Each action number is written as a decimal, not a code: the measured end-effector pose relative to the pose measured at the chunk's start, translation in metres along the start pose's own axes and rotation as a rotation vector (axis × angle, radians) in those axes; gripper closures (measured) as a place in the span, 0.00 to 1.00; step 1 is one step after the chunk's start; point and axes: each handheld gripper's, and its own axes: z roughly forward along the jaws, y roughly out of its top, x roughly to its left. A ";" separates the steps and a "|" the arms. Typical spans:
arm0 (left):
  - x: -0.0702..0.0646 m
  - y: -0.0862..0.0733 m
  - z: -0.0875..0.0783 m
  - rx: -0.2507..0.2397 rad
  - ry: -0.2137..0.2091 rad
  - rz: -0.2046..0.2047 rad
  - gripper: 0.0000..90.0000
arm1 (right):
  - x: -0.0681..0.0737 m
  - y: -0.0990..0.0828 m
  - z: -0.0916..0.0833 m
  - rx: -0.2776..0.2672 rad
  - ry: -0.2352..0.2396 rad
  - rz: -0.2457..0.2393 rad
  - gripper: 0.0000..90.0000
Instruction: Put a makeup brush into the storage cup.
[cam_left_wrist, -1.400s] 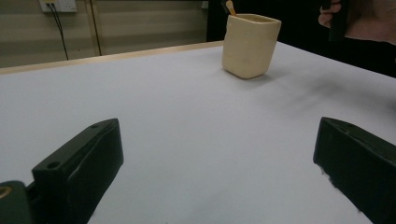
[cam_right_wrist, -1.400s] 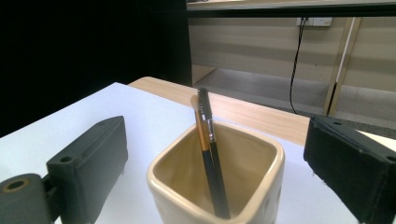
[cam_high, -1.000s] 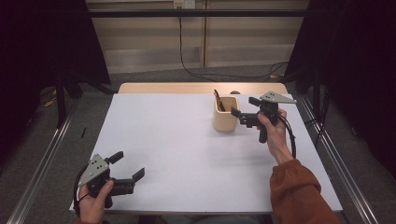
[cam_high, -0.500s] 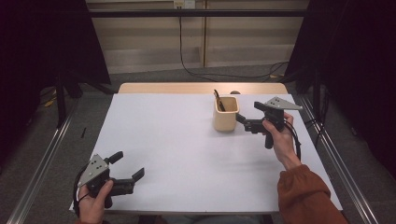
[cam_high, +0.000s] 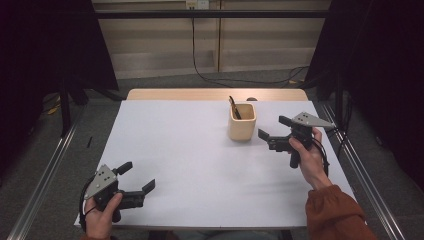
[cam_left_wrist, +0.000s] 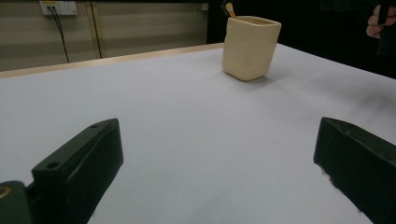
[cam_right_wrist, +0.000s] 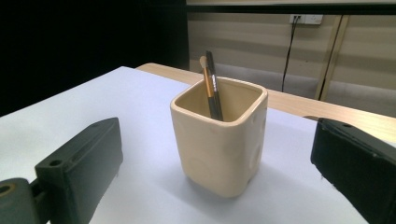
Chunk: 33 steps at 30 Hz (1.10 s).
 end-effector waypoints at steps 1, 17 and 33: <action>0.000 0.000 0.000 -0.001 -0.001 0.003 0.02 | 0.001 0.000 -0.002 0.002 0.002 -0.003 0.02; 0.002 0.000 -0.003 -0.008 0.009 -0.002 0.02 | 0.002 -0.029 -0.043 0.019 -0.061 0.007 0.02; 0.002 -0.001 -0.005 -0.017 0.018 -0.010 0.02 | 0.010 -0.052 -0.081 0.053 -0.063 0.024 0.02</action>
